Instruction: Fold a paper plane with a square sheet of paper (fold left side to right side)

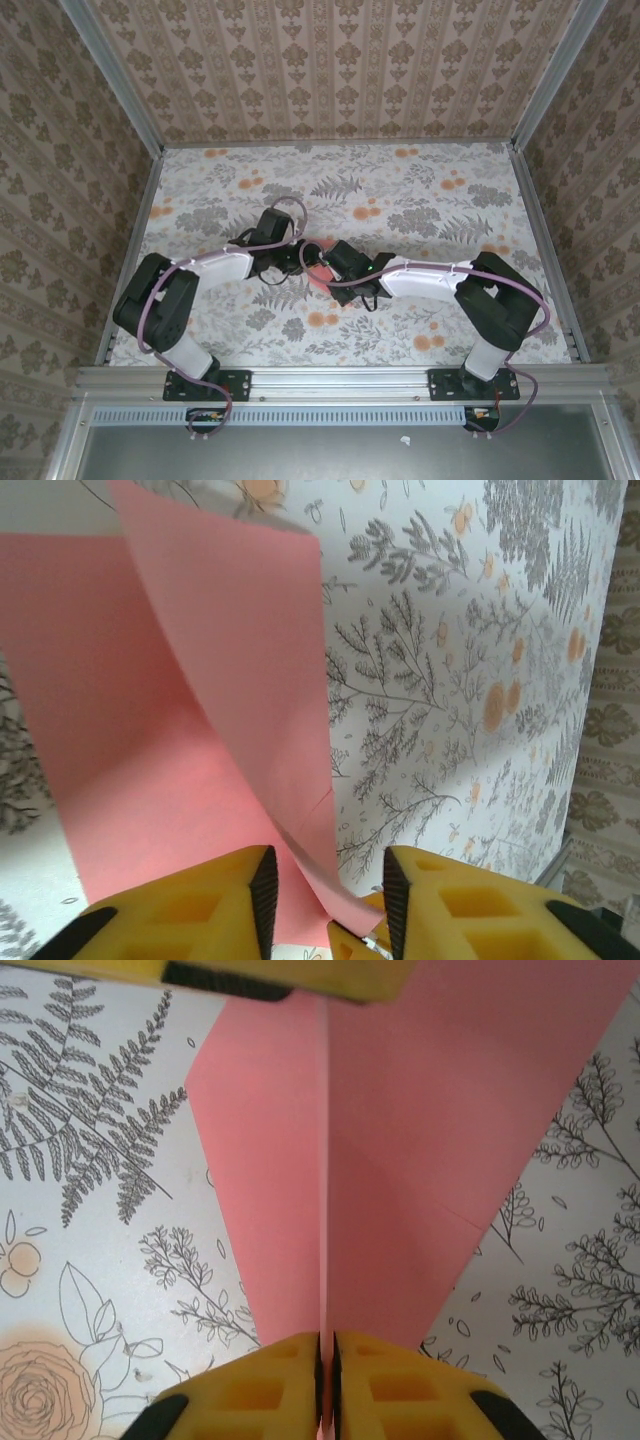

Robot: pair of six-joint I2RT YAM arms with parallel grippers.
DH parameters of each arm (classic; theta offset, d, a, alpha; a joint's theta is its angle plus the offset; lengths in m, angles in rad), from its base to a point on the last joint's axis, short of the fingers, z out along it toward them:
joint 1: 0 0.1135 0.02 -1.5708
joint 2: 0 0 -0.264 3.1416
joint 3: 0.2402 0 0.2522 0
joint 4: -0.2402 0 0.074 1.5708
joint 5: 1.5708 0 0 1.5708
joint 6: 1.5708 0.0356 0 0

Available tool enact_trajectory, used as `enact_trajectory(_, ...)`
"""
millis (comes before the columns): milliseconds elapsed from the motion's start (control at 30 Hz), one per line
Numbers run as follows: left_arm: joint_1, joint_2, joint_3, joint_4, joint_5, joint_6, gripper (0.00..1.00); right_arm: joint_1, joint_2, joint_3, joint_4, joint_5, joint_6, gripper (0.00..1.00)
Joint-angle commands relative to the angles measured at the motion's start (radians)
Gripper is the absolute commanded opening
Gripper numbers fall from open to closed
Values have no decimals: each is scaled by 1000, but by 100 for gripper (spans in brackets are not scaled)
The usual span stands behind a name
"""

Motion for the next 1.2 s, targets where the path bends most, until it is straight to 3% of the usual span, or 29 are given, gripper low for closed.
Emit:
enact_trajectory(0, 32, -93, -18, -19, 2, 14, 43, 2, 23, 18, -21, -6, 0, 7)
enact_trajectory(167, 89, -200, -62, -99, -20, 43, 54, -15, 18, 12, -10, -75, 16, 2)
enact_trajectory(333, 115, -237, -113, -111, -9, 44, 51, -50, 21, 9, 0, -183, 36, 2)
enact_trajectory(533, 80, -158, -126, -30, 24, 13, 38, -102, 21, -6, 31, -308, 65, 2)
enact_trajectory(800, 14, -19, -72, 52, 34, -13, 40, -136, 40, -14, 49, -383, 79, 1)
enact_trajectory(1167, -12, 104, -18, 91, 35, -24, 41, -147, 63, -14, 52, -406, 79, 1)
